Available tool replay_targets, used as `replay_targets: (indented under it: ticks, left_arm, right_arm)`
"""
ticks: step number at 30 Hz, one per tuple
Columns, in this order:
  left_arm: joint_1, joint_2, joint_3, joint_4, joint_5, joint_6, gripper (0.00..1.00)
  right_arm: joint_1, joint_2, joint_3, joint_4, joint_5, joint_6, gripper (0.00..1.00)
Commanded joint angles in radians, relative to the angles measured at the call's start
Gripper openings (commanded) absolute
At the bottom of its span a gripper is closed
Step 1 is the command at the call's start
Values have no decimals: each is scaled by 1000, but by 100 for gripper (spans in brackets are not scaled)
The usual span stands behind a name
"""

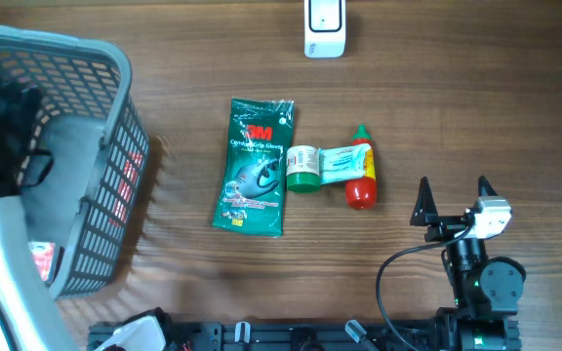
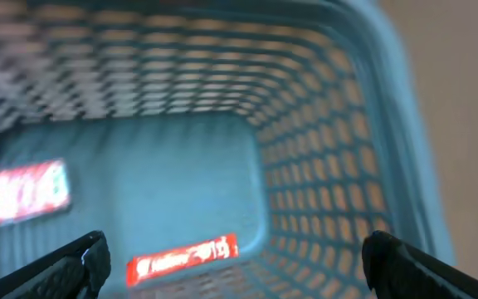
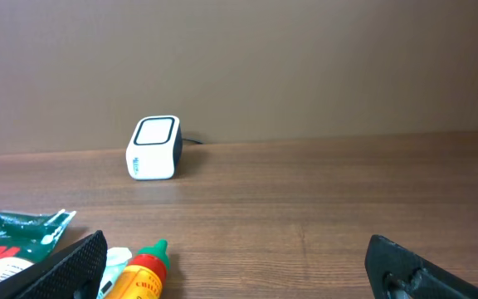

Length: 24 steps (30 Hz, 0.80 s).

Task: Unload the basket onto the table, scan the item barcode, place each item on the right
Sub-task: 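Move the left gripper back into the basket toward the tissue pack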

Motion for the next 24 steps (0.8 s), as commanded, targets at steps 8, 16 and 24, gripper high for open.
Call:
replay_targets:
  ticks: [8, 16, 24]
  left_arm:
    - [213, 117, -113, -134, 28, -518, 100]
    - [213, 191, -321, 23, -68, -457, 95]
    - [214, 328, -420, 157, -154, -274, 70]
  right_arm:
    - [-1, -6, -1, 5, -13, -12, 100]
    - [-1, -6, -1, 5, -13, -12, 100]
    - [-1, -6, -1, 5, -12, -12, 100]
